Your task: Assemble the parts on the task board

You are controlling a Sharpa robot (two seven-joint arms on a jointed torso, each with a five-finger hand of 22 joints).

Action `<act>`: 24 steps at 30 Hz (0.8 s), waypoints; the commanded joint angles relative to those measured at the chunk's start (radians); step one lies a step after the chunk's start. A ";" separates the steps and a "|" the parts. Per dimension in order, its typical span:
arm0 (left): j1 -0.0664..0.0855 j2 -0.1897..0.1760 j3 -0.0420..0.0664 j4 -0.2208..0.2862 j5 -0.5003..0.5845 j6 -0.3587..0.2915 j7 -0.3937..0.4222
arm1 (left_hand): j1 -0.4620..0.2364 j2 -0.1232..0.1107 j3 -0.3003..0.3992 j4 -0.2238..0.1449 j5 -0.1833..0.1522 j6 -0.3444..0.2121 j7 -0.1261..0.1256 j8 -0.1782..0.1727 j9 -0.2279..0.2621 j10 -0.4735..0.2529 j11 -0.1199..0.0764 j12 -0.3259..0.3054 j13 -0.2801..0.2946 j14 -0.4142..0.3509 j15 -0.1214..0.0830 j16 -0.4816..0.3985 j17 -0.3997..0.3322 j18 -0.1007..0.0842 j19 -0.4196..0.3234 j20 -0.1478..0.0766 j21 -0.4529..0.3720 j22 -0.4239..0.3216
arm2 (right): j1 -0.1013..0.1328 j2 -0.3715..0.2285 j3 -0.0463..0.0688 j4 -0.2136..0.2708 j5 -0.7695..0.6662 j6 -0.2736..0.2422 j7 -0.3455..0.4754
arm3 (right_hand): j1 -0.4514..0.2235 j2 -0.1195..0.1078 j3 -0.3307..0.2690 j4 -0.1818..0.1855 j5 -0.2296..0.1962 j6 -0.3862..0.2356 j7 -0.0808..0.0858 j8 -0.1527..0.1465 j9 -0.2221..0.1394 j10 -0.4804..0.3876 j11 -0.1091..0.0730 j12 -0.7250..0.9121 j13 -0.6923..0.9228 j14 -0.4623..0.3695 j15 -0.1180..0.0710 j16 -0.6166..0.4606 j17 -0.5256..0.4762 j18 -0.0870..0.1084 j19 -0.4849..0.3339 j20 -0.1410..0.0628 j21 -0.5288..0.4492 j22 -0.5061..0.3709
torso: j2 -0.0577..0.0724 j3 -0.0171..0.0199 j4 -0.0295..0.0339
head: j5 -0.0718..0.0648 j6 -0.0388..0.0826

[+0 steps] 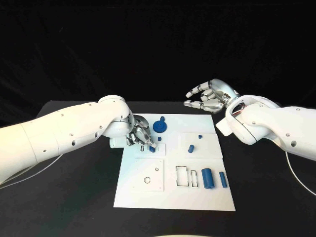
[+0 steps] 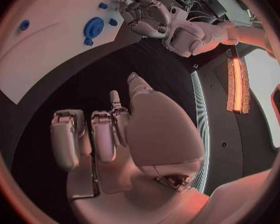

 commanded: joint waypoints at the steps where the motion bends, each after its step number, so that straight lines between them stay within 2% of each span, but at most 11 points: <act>1: 0.000 -0.004 0.001 -0.001 0.034 -0.032 0.021 | -0.028 -0.005 0.183 -0.174 0.012 0.001 -0.004 0.009 0.093 0.009 -0.002 -0.008 -0.002 0.079 -0.006 0.006 0.203 -0.009 -0.005 -0.006 0.004 0.000 | -0.001 0.002 0.000 -0.004 -0.021 0.008 0.002 | 0.002 0.008 0.006 -0.001 0.007 -0.006 0.001 0.005 -0.001 -0.008 -0.001 -0.003 0.119 0.079 0.004 -0.004 0.165 0.005 0.069 0.001 -0.003 0.213 | 0.000 -0.0004 0.0007 | -0.003 -0.001; 2: 0.000 -0.006 0.001 0.000 0.036 -0.037 0.022 | -0.029 -0.005 0.186 -0.175 0.014 0.001 -0.004 0.010 0.094 0.010 -0.003 -0.007 0.000 0.079 -0.006 0.006 0.204 -0.009 -0.006 -0.006 0.004 -0.001 | -0.001 0.002 0.000 -0.005 -0.021 0.008 0.002 | 0.002 0.008 0.006 -0.001 0.007 -0.006 0.001 0.005 -0.001 -0.008 -0.001 -0.003 0.119 0.079 0.004 -0.004 0.165 0.005 0.069 0.001 -0.003 0.213 | 0.001 -0.0005 0.0008 | -0.004 -0.001; 4: -0.001 -0.011 0.001 0.002 0.038 -0.048 0.025 | -0.055 -0.018 0.203 -0.194 0.085 0.008 -0.007 0.018 0.109 0.018 -0.005 -0.005 0.003 0.082 -0.009 0.008 0.209 -0.010 -0.003 -0.008 0.006 0.003 | -0.001 0.002 0.000 -0.007 -0.022 0.007 0.002 | 0.002 0.008 0.006 -0.001 0.008 -0.006 0.001 0.005 -0.001 -0.008 -0.001 -0.003 0.119 0.078 0.003 -0.005 0.163 0.005 0.069 0.001 -0.004 0.213 | 0.002 -0.0004 0.0012 | -0.004 -0.001; 5: -0.001 -0.013 0.001 0.004 0.039 -0.053 0.026 | -0.066 -0.023 0.207 -0.202 0.110 0.011 -0.008 0.021 0.116 0.021 -0.007 -0.005 0.005 0.083 -0.010 0.009 0.211 -0.010 -0.001 -0.009 0.007 0.005 | -0.002 0.002 0.000 -0.007 -0.022 0.007 0.002 | 0.002 0.008 0.006 -0.001 0.008 -0.006 0.001 0.005 -0.001 -0.008 -0.001 -0.003 0.119 0.078 0.003 -0.005 0.163 0.005 0.069 0.001 -0.004 0.213 | 0.002 -0.0006 0.0016 | -0.004 -0.002; 9: -0.002 -0.025 0.002 0.016 0.041 -0.081 0.033 | -0.081 -0.029 0.214 -0.217 0.151 0.018 -0.012 0.025 0.126 0.032 -0.010 0.000 0.014 0.086 -0.013 0.013 0.219 -0.011 0.004 -0.012 0.010 0.011 | -0.002 0.001 0.000 -0.008 -0.023 0.007 0.002 | 0.002 0.009 0.006 0.000 0.008 -0.006 0.001 0.005 -0.001 -0.008 -0.001 -0.003 0.119 0.078 0.003 -0.005 0.162 0.006 0.069 0.001 -0.004 0.212 | 0.000 -0.0001 0.0016 | -0.002 -0.004; 13: -0.003 -0.040 0.003 0.036 0.030 -0.133 0.046 | -0.100 -0.041 0.219 -0.233 0.223 0.033 -0.018 0.028 0.137 0.055 -0.017 0.012 0.034 0.094 -0.020 0.021 0.237 -0.015 0.020 -0.018 0.018 0.030 | -0.002 -0.002 0.000 -0.008 -0.024 0.007 0.002 | 0.001 0.010 0.007 0.000 0.008 -0.006 0.001 0.005 -0.001 -0.008 -0.001 -0.004 0.119 0.078 0.003 -0.006 0.161 0.006 0.069 0.001 -0.005 0.212 | 0.001 -0.0001 0.0011 | -0.001 -0.004; 15: -0.004 -0.048 0.003 0.048 0.013 -0.159 0.053 | -0.102 -0.043 0.219 -0.236 0.231 0.036 -0.019 0.028 0.138 0.059 -0.018 0.014 0.038 0.095 -0.021 0.023 0.241 -0.016 0.023 -0.019 0.019 0.034 | -0.002 -0.003 0.000 -0.007 -0.024 0.008 0.002 | 0.001 0.010 0.007 0.000 0.008 -0.006 0.001 0.005 -0.001 -0.008 -0.001 -0.004 0.119 0.078 0.003 -0.006 0.161 0.006 0.069 0.001 -0.005 0.212 | 0.001 0.0000 0.0016 | -0.001 -0.006; 19: -0.012 -0.069 0.003 0.086 -0.052 -0.210 0.070 | -0.113 -0.055 0.221 -0.247 0.277 0.053 -0.026 0.028 0.144 0.081 -0.025 0.023 0.056 0.101 -0.027 0.029 0.254 -0.021 0.043 -0.026 0.030 0.060 | -0.003 -0.007 0.000 -0.006 -0.024 0.008 0.002 | 0.001 0.010 0.007 0.000 0.009 -0.006 0.002 0.005 -0.001 -0.009 -0.001 -0.004 0.118 0.078 0.004 -0.006 0.162 0.006 0.069 0.001 -0.005 0.212 | 0.000 0.0009 0.0024 | -0.001 -0.009; 24: -0.024 -0.087 0.003 0.126 -0.123 -0.238 0.082 | -0.113 -0.057 0.222 -0.249 0.282 0.055 -0.027 0.028 0.144 0.084 -0.026 0.024 0.058 0.101 -0.028 0.029 0.255 -0.022 0.047 -0.027 0.032 0.065 | -0.005 -0.010 0.000 -0.006 -0.024 0.009 0.001 | 0.001 0.010 0.007 0.000 0.009 -0.006 0.002 0.005 -0.001 -0.009 -0.001 -0.004 0.118 0.078 0.004 -0.006 0.162 0.006 0.069 0.001 -0.005 0.212 | 0.000 0.0014 0.0029 | 0.000 -0.010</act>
